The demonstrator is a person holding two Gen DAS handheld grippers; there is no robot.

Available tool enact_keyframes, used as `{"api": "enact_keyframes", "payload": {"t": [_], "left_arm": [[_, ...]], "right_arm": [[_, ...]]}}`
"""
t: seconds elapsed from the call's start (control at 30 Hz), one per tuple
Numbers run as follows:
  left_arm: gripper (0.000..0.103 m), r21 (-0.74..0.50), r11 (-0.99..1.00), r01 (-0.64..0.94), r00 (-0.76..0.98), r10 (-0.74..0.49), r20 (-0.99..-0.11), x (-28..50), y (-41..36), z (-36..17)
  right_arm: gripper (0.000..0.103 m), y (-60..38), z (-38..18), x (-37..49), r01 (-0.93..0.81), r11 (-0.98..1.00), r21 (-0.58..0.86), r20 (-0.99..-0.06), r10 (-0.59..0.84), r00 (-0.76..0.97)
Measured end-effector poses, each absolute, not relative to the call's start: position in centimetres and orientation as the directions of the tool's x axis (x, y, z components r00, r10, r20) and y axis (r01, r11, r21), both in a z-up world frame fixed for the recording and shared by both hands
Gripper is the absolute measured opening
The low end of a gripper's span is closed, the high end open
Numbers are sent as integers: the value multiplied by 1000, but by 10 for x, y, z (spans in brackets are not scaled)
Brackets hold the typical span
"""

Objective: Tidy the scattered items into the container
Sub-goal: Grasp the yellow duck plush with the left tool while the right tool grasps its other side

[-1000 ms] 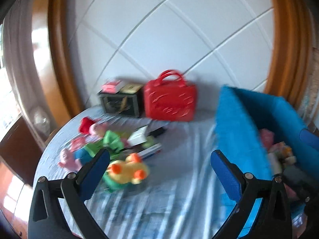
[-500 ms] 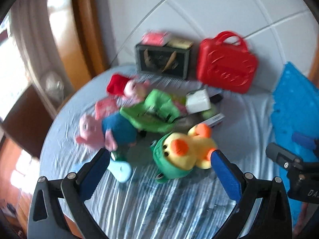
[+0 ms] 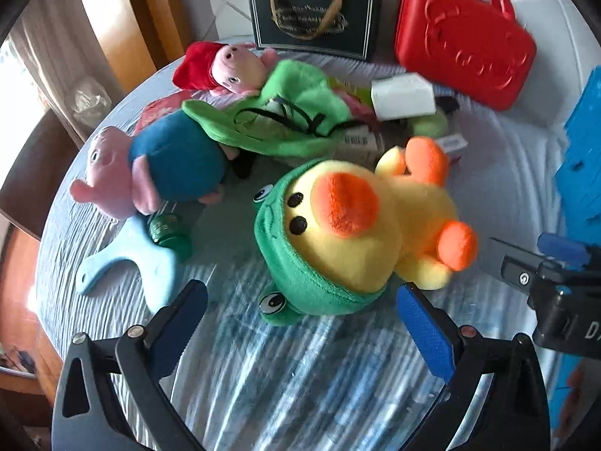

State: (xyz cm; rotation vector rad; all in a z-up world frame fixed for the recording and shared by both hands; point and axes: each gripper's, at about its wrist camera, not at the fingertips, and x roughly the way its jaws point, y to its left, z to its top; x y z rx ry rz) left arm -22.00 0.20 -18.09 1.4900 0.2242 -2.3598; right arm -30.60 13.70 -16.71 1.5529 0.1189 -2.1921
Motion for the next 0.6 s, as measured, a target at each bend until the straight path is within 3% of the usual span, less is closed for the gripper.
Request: {"api": "enact_keyframes", "payload": {"t": [0.6], "left_arm": [[102, -2, -936, 352, -343, -127, -931, -249, -3, -222]], "right_arm": [[103, 112, -214, -335, 440, -872, 213, -936, -312, -165]]}}
